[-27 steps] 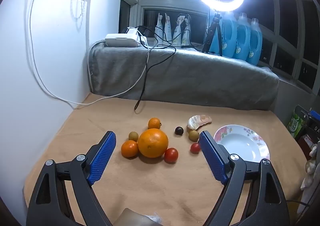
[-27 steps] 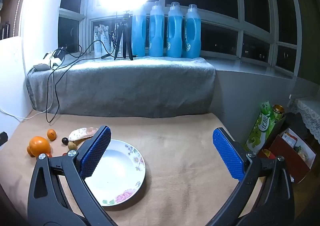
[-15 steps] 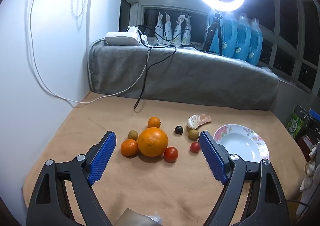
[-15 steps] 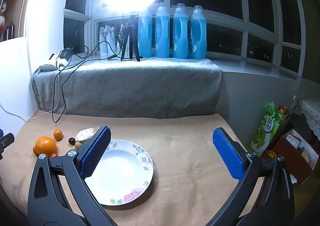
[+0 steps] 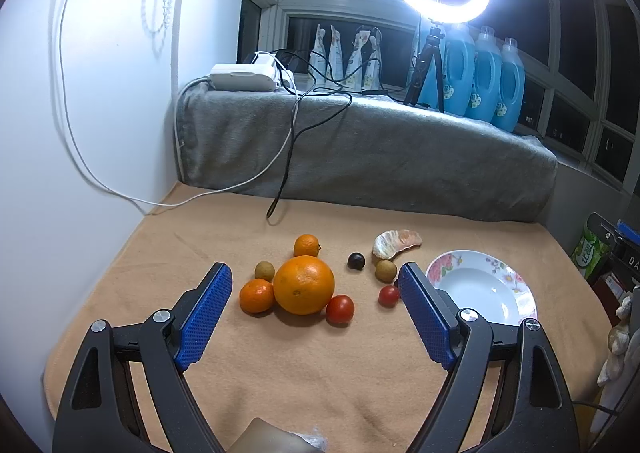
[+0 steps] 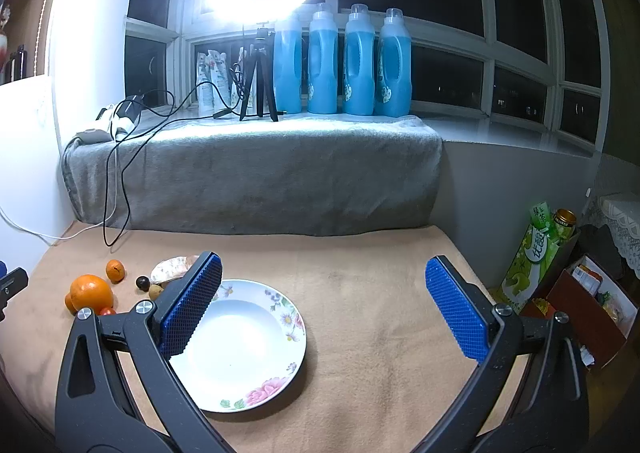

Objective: Organize fruits

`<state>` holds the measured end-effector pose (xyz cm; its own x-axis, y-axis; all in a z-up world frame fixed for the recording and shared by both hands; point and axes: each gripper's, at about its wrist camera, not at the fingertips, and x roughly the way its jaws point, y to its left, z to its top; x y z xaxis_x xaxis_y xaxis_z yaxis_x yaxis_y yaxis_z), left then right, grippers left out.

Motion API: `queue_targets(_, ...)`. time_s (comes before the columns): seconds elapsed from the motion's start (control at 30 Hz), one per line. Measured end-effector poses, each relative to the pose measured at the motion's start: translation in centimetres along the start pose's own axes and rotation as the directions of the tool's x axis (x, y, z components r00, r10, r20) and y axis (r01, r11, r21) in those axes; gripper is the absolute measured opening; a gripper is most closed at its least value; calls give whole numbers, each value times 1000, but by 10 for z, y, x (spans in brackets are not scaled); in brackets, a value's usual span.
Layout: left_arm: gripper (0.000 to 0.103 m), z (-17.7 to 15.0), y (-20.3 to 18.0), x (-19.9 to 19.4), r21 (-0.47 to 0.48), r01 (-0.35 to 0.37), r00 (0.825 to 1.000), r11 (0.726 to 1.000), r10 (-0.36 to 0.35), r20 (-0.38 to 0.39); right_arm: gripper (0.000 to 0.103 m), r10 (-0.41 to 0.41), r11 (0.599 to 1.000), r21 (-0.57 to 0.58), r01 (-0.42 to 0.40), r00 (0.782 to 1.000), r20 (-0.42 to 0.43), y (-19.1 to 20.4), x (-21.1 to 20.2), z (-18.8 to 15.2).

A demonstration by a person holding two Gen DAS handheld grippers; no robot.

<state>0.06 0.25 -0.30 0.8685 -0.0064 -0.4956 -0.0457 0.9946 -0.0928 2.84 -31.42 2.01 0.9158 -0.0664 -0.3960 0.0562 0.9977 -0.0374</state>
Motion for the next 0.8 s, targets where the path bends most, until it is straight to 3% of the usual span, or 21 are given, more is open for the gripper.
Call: queue_targets(0.8, 85, -1, -1, -2, -10, 6, 1000, 1000, -6, 1, 103, 1, 1000, 0, -1, 1000, -1, 1, 0, 0)
